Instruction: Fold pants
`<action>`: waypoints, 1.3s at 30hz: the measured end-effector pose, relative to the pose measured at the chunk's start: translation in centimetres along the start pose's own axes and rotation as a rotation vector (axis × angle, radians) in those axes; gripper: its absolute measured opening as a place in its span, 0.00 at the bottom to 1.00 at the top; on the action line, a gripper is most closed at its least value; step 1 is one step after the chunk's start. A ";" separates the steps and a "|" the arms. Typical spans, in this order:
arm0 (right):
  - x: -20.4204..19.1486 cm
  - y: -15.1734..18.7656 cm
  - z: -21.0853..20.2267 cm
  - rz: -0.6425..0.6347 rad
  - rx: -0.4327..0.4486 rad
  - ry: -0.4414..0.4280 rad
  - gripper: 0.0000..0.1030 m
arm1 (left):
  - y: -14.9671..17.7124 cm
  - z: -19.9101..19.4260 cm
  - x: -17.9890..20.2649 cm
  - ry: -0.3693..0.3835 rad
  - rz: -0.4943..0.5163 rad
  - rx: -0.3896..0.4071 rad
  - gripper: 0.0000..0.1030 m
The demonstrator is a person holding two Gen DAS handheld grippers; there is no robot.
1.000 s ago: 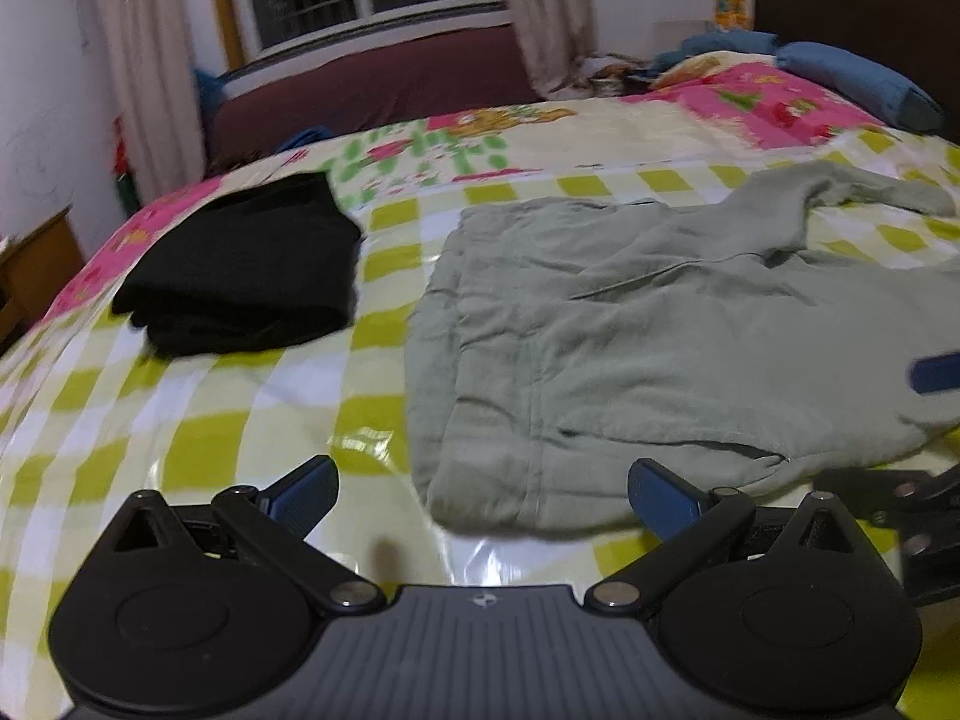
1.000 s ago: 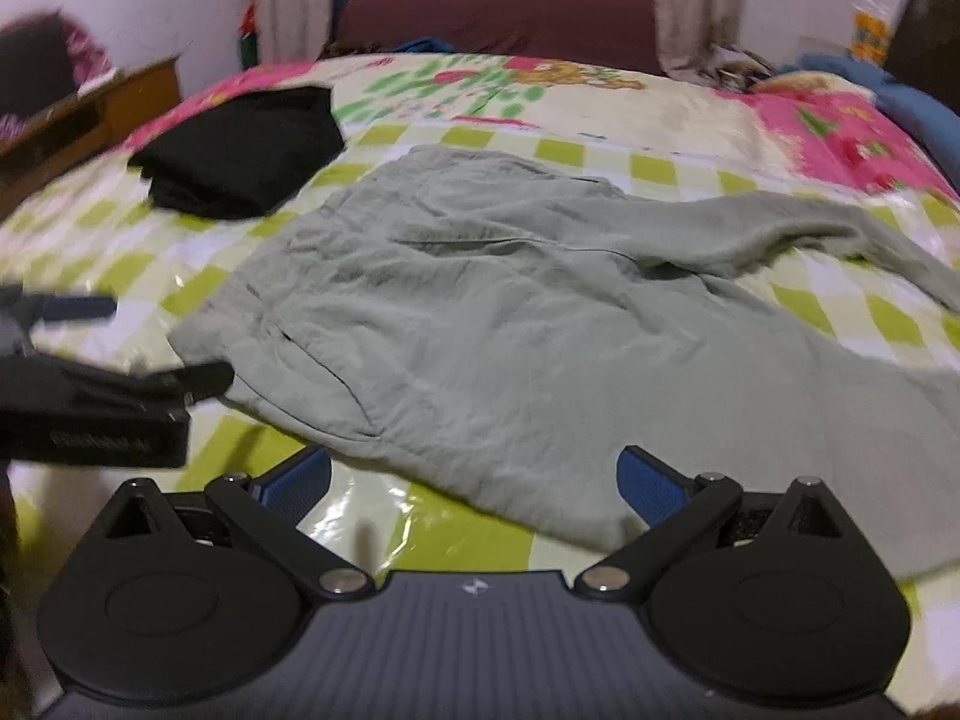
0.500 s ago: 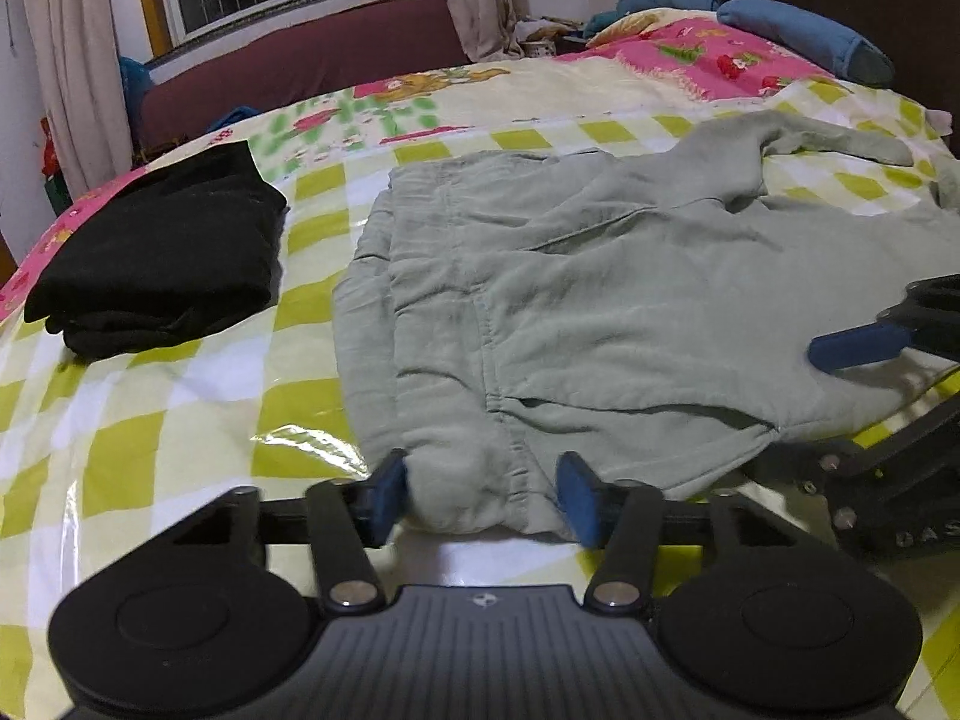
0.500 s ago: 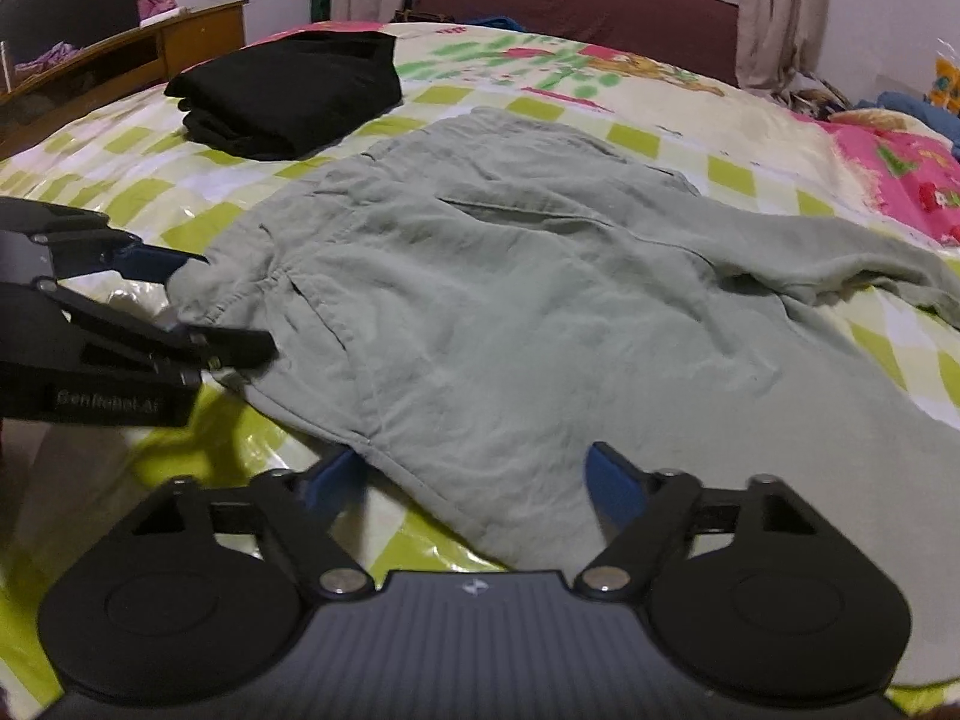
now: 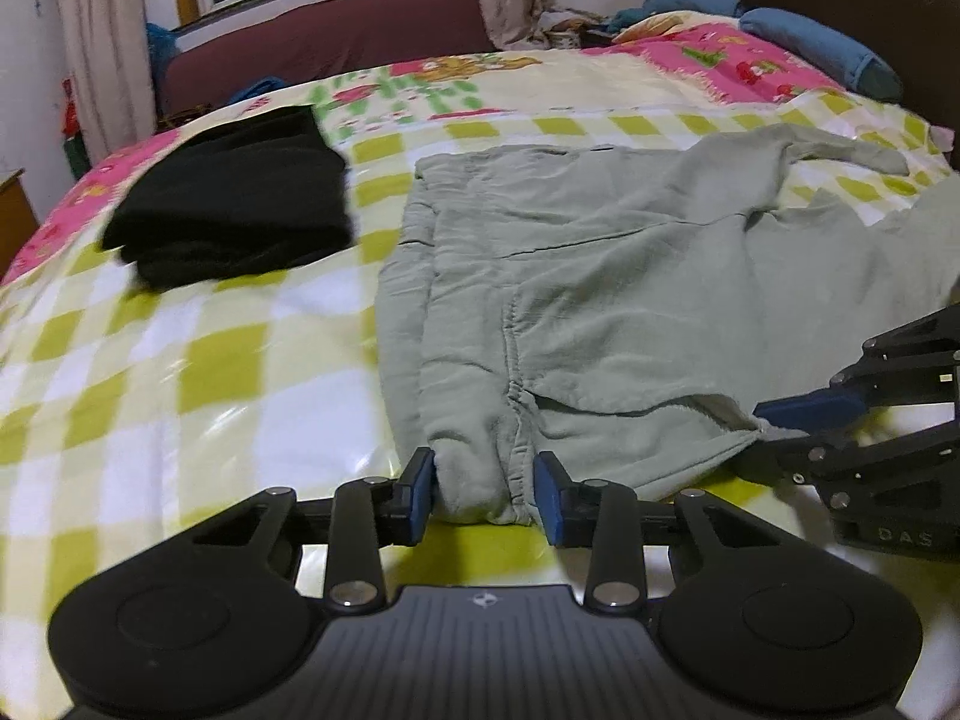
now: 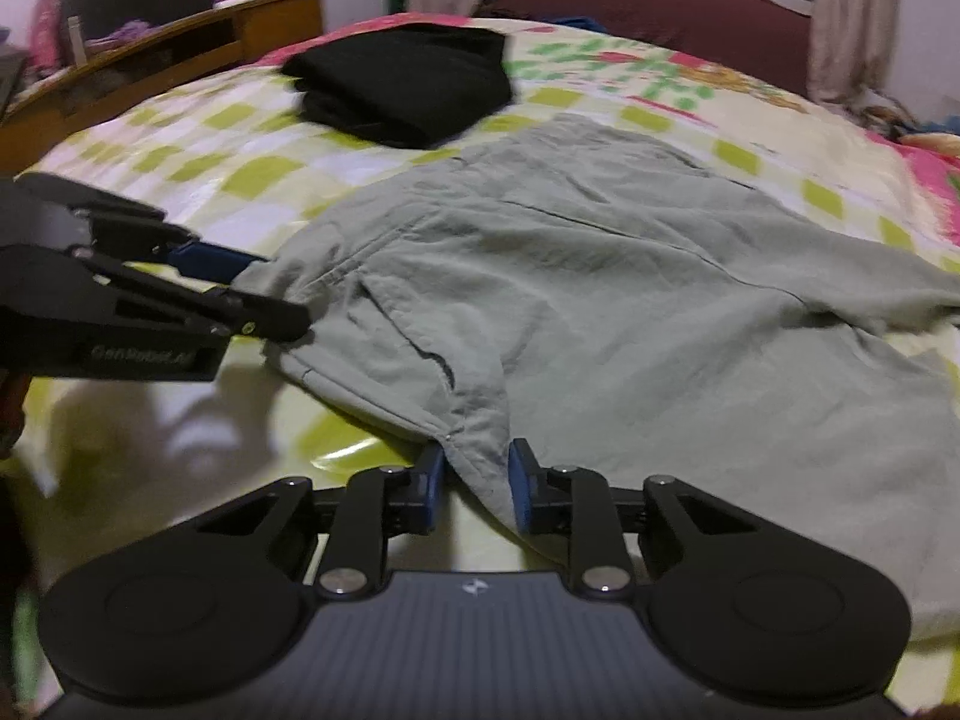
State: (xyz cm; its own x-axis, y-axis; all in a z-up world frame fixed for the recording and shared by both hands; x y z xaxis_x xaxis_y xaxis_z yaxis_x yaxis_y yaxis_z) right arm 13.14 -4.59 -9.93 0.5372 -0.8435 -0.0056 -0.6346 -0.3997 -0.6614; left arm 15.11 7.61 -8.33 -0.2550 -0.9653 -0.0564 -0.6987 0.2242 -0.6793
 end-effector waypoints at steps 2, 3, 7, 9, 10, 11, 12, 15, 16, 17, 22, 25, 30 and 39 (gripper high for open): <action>-2.1 0.0 -0.1 -0.015 0.002 -0.049 0.22 | 1.1 -1.0 -1.4 -0.032 -0.006 -0.019 0.48; -3.3 0.0 -0.1 -0.025 0.001 -0.075 0.22 | 1.8 -1.4 -2.1 -0.049 -0.010 -0.028 0.48; -7.2 -0.4 0.6 -0.038 -0.008 -0.119 0.25 | 3.7 -2.8 -4.6 -0.117 -0.043 -0.057 0.48; -8.7 -0.8 0.8 -0.026 -0.006 -0.145 0.25 | 4.0 -3.3 -5.6 -0.157 -0.044 -0.059 0.48; -9.2 -0.9 0.7 -0.010 -0.001 -0.164 0.26 | 4.1 -3.6 -5.9 -0.168 -0.049 -0.061 0.48; -9.6 -0.9 0.6 0.008 0.002 -0.178 0.31 | 4.3 -3.7 -6.1 -0.174 -0.054 -0.064 0.48; -9.8 -0.8 0.4 0.019 0.002 -0.189 0.40 | 4.4 -3.8 -6.3 -0.178 -0.057 -0.068 0.48; -8.6 -0.6 -1.0 0.065 0.011 -0.186 0.46 | 4.4 -4.3 -6.6 -0.212 -0.051 -0.066 0.48; -7.7 -0.4 -1.6 0.091 0.017 -0.167 0.46 | 4.5 -4.6 -6.7 -0.219 -0.050 -0.059 0.48; -6.3 -0.2 -2.5 0.133 0.025 -0.142 0.47 | 4.4 -5.0 -6.7 -0.223 -0.053 -0.049 0.48; 5.3 2.6 -7.9 0.417 0.086 0.042 0.57 | 3.2 -7.4 -6.2 -0.225 -0.064 0.021 0.49; 14.7 5.9 -10.8 0.569 0.089 0.266 0.57 | 1.5 -8.0 -3.4 -0.156 -0.051 0.063 0.50; 29.0 12.9 -14.8 0.992 0.096 0.480 0.58 | -0.8 -5.4 4.7 0.011 0.061 0.068 0.54; 37.8 13.7 -14.6 1.168 0.212 0.499 0.58 | -3.5 -0.5 17.7 0.226 0.208 0.042 0.54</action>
State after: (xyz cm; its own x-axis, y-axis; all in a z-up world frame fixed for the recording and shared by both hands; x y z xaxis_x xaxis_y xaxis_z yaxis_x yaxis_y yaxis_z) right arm 16.66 -47.16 -8.29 -0.5680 -0.7139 -0.4096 -0.4611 0.6882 -0.5602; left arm 12.76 -10.24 -6.58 -0.5348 -0.8442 -0.0365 -0.5889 0.4033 -0.7004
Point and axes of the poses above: each gripper's, at about its wrist camera, not at the fingertips, and z roughly the way its jaws point, x to its right, y to its underside, the point moved 10 cm from there along z, roughly the way its jaws point, and after that the axes turned 2 degrees about -z, right-handed, at the moved point
